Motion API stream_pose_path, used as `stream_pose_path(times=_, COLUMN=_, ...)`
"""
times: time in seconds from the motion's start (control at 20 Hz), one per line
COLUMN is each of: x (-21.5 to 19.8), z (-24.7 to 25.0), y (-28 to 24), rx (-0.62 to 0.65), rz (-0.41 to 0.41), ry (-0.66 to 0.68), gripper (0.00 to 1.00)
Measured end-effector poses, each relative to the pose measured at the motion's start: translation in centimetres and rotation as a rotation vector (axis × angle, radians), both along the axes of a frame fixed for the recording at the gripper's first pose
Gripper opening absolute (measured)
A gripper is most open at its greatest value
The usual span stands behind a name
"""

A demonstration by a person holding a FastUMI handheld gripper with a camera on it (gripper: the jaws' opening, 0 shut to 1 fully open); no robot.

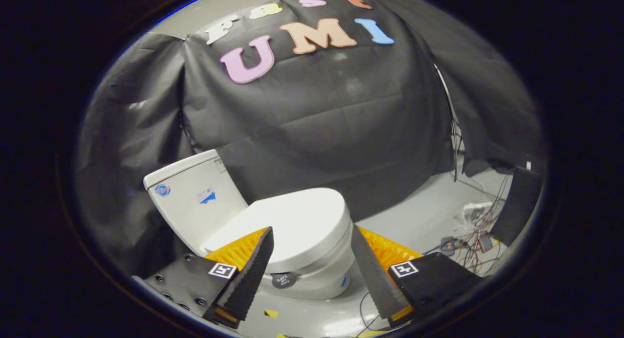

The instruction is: Open the toilet lid.

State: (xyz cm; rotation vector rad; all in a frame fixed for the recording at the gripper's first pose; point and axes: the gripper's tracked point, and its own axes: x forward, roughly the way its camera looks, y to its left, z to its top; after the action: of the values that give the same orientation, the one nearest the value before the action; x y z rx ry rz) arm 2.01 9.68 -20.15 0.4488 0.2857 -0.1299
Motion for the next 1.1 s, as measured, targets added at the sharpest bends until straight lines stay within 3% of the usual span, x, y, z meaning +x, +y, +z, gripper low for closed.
stream_pose_path(times=0.25, x=0.7, z=-4.2, y=2.4, rx=0.194, rz=0.01, ry=0.123, gripper=0.98)
stream_pose_path(times=0.45, x=0.5, z=-5.5, y=3.3, rx=0.23, rz=0.043, ry=0.183, gripper=0.98)
stream_pose_path(times=0.65, x=0.3, z=-7.4, y=5.2, rx=0.35, rz=0.086, ry=0.274, gripper=0.99)
stream_pose_path(times=0.9, x=0.9, z=-9.7, y=6.0, rx=0.47, rz=0.046, ry=0.368, gripper=0.99)
stream_pose_path(times=1.1, x=1.8, z=-9.4, y=7.6, rx=0.584, rz=0.045, ry=0.366, gripper=0.98)
